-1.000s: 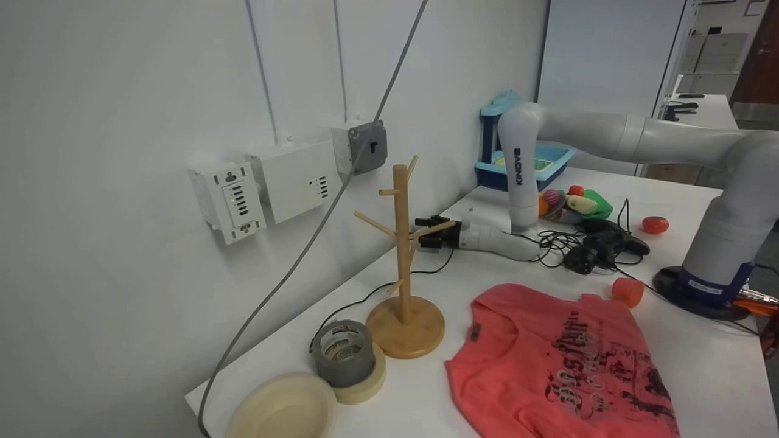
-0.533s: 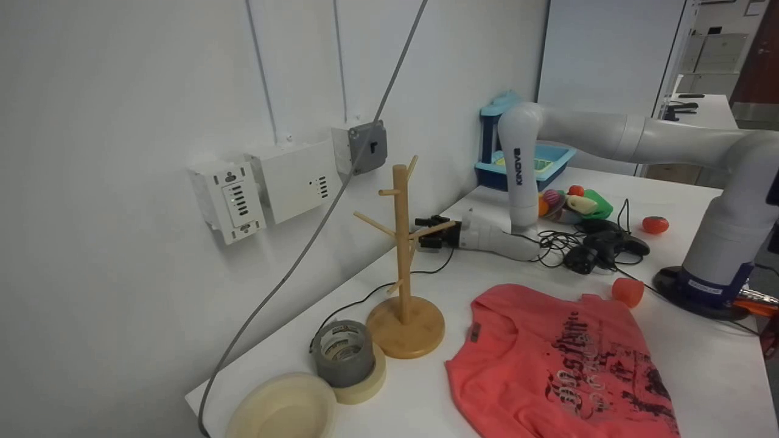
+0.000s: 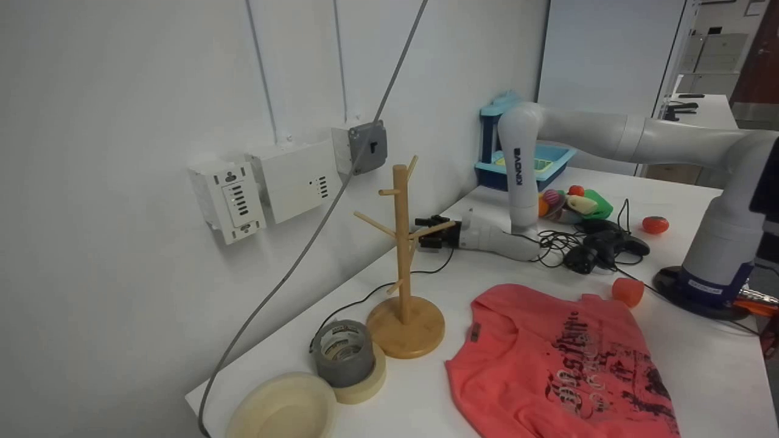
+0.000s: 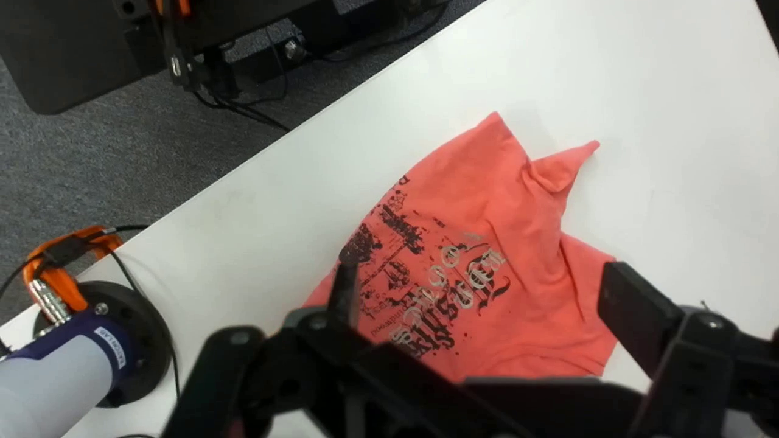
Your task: Fold the shirt on the table.
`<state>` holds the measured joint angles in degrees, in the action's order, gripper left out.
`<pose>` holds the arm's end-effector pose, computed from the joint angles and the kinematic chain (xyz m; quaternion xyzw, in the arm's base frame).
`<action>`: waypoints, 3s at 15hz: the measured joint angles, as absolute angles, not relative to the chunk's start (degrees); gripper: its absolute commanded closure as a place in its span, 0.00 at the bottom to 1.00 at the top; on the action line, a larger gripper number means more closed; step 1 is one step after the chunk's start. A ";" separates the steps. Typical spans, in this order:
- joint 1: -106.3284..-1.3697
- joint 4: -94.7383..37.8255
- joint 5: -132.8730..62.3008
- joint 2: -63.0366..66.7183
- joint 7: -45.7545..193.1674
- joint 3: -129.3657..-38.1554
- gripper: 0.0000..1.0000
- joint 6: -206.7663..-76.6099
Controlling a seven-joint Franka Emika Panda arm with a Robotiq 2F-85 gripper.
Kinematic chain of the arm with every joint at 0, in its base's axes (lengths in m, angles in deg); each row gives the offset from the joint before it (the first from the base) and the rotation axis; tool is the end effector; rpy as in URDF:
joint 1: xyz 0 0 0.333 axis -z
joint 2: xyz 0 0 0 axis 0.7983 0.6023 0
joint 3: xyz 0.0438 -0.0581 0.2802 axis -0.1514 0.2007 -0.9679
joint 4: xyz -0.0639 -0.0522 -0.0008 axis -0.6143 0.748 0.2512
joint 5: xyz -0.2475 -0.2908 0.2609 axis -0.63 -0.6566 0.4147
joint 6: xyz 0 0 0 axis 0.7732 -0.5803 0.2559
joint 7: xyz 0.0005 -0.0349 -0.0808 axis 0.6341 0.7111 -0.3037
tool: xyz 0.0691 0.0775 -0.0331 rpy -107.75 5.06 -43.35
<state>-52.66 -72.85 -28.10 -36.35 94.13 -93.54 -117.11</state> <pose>0.4918 0.0516 0.3968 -0.9811 0.1876 0.0473 0.0032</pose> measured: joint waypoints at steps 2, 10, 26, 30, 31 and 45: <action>-51.69 -72.89 -27.65 -34.39 95.96 -92.82 0.00 -117.78; -50.11 -74.83 -21.13 -23.97 97.73 -89.61 0.00 -123.24; -51.27 -75.61 -16.98 -17.06 97.94 -89.91 0.00 -127.87; -52.56 -75.78 -13.41 -14.98 97.95 -90.21 0.00 -127.87; -53.09 -75.78 -12.08 -14.19 97.97 -90.39 0.00 -127.87; -59.59 -75.56 -4.96 0.03 109.92 -92.82 0.00 -142.39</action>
